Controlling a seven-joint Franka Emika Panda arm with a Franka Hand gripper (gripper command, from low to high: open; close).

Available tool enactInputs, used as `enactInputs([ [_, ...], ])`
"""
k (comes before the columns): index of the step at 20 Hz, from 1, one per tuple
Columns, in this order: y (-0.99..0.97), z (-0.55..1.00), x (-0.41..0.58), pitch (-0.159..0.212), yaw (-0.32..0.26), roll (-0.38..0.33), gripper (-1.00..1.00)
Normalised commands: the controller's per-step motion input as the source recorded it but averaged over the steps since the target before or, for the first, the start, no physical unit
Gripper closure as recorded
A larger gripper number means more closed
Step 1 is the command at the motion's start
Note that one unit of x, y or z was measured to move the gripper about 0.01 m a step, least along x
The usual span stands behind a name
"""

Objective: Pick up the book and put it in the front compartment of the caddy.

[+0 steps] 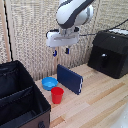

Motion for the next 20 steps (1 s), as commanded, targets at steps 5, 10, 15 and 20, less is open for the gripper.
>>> enactInputs([
  [5,-0.41,-0.24,0.237,0.002,0.145,0.018,-1.00],
  [10,-0.43,-0.22,0.325,0.031,0.182,0.014,-1.00],
  [15,-0.29,-0.22,0.210,0.040,0.159,0.000,-1.00],
  [20,-0.20,-0.45,0.000,0.058,0.040,-0.005,-1.00],
])
